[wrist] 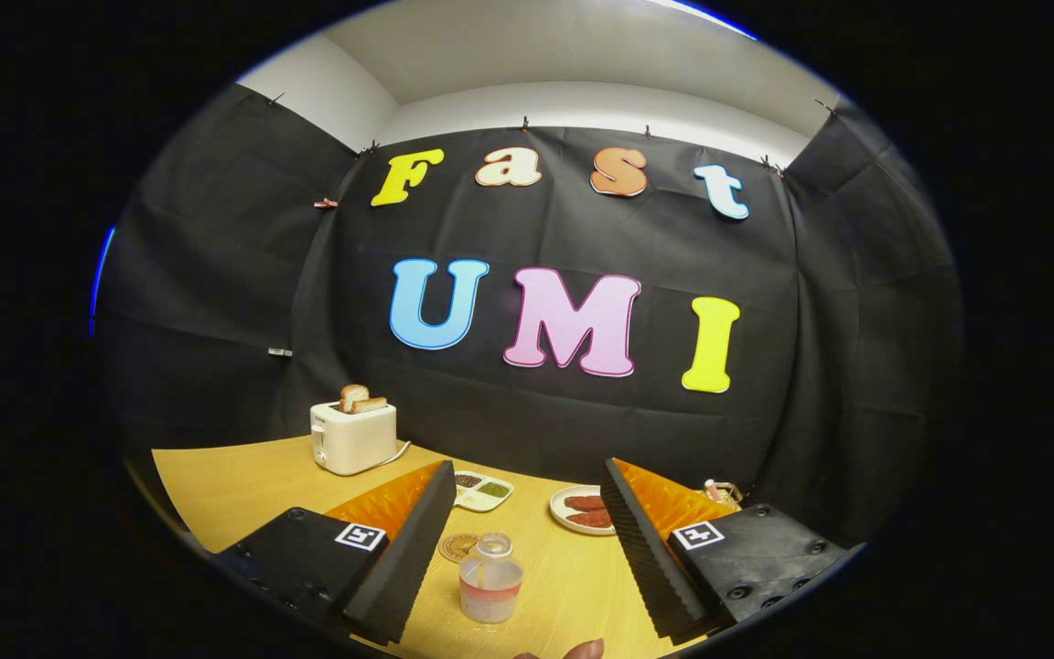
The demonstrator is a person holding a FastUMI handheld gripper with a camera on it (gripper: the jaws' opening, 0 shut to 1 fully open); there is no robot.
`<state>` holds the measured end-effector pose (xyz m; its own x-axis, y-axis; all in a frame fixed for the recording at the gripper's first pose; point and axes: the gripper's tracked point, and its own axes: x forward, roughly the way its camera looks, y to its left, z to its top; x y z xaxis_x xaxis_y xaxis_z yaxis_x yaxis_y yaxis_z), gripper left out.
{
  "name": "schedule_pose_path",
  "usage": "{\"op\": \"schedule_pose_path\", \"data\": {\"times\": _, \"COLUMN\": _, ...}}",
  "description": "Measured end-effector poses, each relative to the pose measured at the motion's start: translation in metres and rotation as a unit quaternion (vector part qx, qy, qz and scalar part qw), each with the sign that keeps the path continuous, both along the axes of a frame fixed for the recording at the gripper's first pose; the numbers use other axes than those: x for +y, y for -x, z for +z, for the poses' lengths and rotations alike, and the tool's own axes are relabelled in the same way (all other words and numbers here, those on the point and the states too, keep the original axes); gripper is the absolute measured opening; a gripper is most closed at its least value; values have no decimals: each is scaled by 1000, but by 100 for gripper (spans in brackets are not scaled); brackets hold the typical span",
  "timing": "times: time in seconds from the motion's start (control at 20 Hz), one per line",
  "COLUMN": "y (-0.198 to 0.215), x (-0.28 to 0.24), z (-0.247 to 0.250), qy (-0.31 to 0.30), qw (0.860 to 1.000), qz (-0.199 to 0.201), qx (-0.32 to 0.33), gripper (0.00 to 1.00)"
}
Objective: Take the bottle from table, then pour the juice into the cup, finally place the bottle on the coaster
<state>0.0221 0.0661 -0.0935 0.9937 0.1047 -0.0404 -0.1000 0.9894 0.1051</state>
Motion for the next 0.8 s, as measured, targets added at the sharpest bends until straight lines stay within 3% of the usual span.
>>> {"op": "schedule_pose_path", "data": {"times": 0.8, "y": -22, "x": 46, "z": -156, "qy": -30, "qw": 997, "qz": 15, "qx": 69, "gripper": 97}}
